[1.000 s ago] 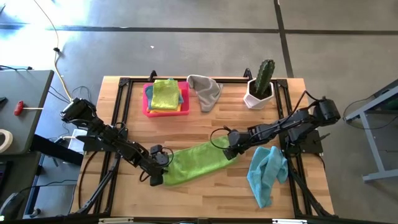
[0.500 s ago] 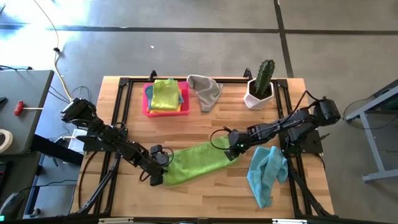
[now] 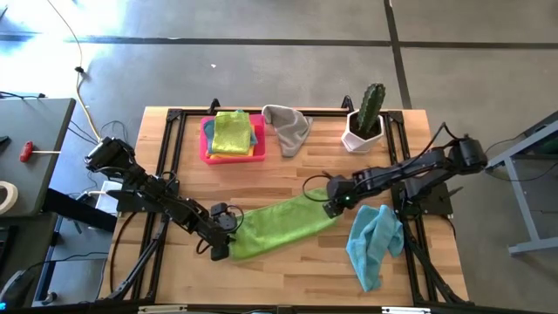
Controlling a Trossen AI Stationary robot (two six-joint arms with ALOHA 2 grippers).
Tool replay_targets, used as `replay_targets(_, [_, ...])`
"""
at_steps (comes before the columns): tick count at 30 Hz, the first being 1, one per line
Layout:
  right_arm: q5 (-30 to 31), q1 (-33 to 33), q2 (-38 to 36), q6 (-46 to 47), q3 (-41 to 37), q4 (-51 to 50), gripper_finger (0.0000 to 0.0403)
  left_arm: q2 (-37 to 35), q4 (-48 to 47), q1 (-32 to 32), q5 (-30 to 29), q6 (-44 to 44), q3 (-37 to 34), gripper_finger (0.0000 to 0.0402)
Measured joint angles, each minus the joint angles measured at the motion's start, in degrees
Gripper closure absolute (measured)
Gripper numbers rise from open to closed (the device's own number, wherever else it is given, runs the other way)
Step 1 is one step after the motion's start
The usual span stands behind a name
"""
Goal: Fold microfiber towels
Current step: Fold the green towel on the table
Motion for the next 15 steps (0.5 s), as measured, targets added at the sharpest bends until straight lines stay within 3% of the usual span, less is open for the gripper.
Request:
replay_targets(11, [-4.6,1.8,3.4,6.1,0.1,9.9,0.0205,0.0,0.2,0.0,0.0,0.0,0.0,0.0278])
replay_targets(15, [-6.8,1.9,3.7,5.1,0.2,18.7,0.0206,0.0,0.2,0.0,0.0,0.0,0.0,0.0278])
